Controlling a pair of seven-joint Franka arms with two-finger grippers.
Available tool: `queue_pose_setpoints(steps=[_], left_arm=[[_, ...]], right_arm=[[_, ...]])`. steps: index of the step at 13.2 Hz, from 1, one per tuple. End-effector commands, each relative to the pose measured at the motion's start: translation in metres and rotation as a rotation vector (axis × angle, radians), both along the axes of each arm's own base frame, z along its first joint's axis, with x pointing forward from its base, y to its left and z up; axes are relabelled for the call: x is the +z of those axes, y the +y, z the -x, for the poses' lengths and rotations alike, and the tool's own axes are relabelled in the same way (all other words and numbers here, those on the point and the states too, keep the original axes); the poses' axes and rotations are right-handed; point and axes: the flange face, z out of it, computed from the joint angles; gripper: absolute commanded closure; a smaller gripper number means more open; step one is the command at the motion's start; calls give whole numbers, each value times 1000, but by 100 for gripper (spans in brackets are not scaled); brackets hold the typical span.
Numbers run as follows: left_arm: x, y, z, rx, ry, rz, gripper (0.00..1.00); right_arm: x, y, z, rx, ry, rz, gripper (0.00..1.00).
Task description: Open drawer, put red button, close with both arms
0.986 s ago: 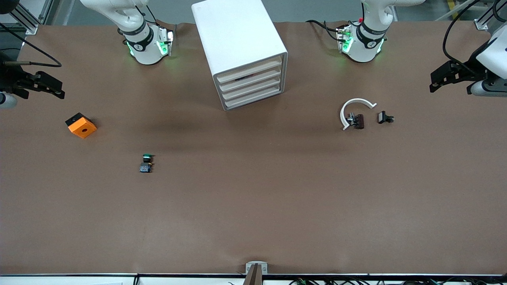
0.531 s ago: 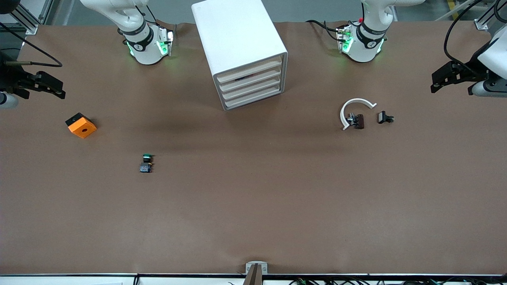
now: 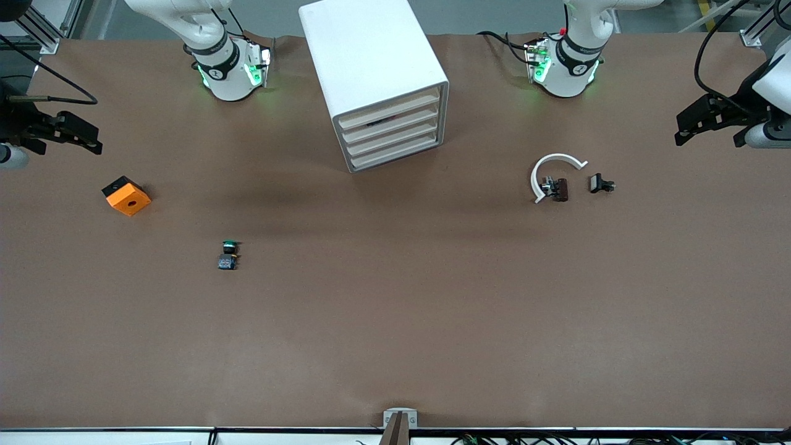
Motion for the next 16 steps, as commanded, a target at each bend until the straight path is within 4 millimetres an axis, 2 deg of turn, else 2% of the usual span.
queue_pose_setpoints(steps=[1, 16], left_arm=[[4, -4, 0, 43, 8, 9, 0], [-2, -5, 1, 46, 39, -7, 0]], right_arm=[[6, 1, -3, -1, -7, 16, 0], [3, 2, -5, 2, 0, 18, 0]])
